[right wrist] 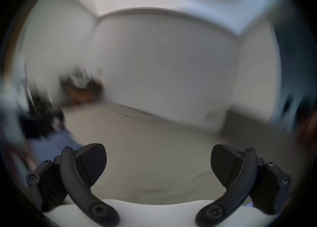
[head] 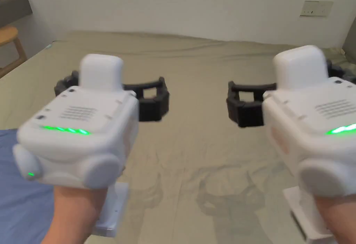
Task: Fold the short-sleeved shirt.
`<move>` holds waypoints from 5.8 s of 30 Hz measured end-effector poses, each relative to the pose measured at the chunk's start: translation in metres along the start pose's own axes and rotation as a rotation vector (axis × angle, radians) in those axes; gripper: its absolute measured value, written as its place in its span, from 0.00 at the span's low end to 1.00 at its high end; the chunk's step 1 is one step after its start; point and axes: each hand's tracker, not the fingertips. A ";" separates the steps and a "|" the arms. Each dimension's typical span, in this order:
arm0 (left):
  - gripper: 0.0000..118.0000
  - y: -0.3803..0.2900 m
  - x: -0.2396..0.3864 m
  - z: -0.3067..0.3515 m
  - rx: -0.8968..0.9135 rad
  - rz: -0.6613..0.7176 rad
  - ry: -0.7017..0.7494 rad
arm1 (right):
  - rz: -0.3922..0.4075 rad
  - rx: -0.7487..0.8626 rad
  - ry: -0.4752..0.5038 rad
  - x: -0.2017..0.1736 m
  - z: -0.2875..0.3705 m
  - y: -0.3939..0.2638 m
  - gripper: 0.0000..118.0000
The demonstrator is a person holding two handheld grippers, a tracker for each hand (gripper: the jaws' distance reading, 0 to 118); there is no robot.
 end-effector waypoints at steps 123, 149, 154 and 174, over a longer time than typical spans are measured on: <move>0.98 -0.158 -0.404 -0.157 -0.742 -0.050 0.604 | 0.342 -0.199 0.229 -0.190 -0.173 -0.098 0.02; 0.00 -0.075 -0.344 -0.040 -0.154 0.086 0.487 | 0.295 -0.157 0.204 -0.145 -0.129 -0.080 0.02; 0.00 -0.011 -0.307 0.004 0.019 0.079 0.408 | 0.273 -0.099 0.192 -0.136 -0.104 -0.067 0.02; 0.00 0.154 -0.021 -0.026 0.270 -0.537 -0.161 | 0.216 0.060 -0.025 -0.068 0.001 -0.033 0.02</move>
